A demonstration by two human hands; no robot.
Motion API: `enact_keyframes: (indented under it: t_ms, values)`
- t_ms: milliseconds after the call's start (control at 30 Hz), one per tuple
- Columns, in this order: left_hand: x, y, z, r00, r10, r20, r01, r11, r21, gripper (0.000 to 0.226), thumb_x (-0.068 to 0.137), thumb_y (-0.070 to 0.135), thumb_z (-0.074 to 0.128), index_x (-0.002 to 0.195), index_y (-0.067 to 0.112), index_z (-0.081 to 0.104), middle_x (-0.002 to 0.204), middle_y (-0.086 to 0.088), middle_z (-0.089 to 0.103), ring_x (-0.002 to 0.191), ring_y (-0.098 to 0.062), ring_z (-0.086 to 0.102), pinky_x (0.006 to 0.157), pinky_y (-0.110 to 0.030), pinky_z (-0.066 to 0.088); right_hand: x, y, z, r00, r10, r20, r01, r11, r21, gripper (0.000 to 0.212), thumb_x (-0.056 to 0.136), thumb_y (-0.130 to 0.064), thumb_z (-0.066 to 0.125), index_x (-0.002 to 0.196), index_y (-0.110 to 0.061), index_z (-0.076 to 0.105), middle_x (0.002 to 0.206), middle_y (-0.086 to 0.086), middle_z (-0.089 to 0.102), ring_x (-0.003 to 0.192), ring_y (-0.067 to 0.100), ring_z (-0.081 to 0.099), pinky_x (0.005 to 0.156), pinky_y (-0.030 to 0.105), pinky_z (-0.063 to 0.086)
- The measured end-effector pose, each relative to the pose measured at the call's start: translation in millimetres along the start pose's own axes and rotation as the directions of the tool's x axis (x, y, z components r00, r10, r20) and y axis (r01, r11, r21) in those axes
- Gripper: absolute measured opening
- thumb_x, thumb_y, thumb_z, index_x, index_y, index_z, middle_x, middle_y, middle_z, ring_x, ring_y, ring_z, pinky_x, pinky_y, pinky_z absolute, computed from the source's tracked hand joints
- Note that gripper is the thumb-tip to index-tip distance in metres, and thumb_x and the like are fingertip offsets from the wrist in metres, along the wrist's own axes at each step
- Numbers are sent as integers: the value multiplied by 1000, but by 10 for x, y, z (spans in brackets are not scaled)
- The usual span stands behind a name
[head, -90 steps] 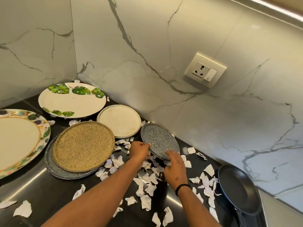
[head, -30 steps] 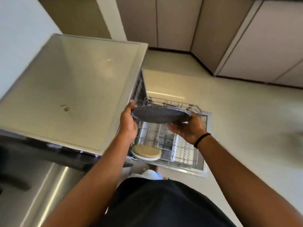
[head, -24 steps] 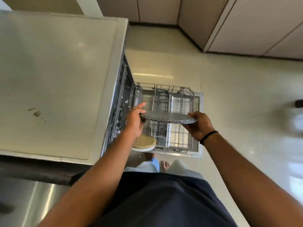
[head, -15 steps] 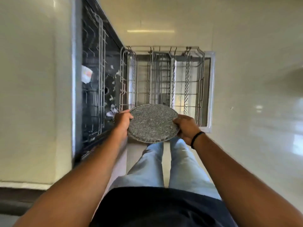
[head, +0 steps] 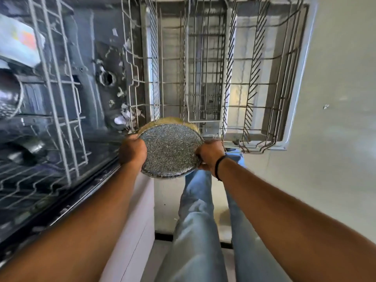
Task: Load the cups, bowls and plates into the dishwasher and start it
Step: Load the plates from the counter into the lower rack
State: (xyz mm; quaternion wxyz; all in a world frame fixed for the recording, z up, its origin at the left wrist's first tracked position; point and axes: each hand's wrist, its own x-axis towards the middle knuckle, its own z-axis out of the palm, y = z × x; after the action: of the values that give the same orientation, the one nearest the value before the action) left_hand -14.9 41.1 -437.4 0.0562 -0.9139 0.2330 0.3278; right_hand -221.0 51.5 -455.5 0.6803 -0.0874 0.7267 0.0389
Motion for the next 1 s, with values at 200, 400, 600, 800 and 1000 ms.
enact_keyframes:
  t_ms: [200,400,600,800,1000]
  values:
    - [78,73,50,997,74,24,-77,991,109,36,104,9,40,129,9,65,111,-9,70,63,-13,46,49,-21,30,44,-44,19,997,38,65,-47,990,133,23,96,4,50,112,-3,64,95,18,70,63,28,69,41,31,55]
    - [174,73,89,997,74,17,-76,988,133,36,100,18,49,131,8,65,127,-13,68,102,-31,66,68,-28,42,75,-112,37,997,3,71,-10,995,101,24,94,5,50,114,-3,61,88,17,70,53,26,69,44,30,55]
    - [188,58,121,995,92,-27,-87,985,151,43,94,27,61,130,5,63,129,-15,67,109,-32,66,73,-31,45,96,-163,59,998,-8,57,3,995,95,19,91,10,53,104,-3,59,75,14,66,49,28,68,53,37,61]
    - [292,-81,153,1000,26,10,-26,1000,7,36,81,28,75,109,6,71,102,-13,72,83,-28,68,45,-24,34,163,-173,119,999,-54,-11,54,997,63,18,90,6,52,90,-8,64,63,9,65,50,28,68,66,41,62]
    - [374,-100,200,998,-60,5,60,993,-105,56,73,26,79,126,14,67,126,-13,64,97,-26,68,57,-23,47,221,-203,164,993,-102,-62,99,993,-61,14,88,7,60,97,-1,66,71,11,67,47,23,66,54,32,58]
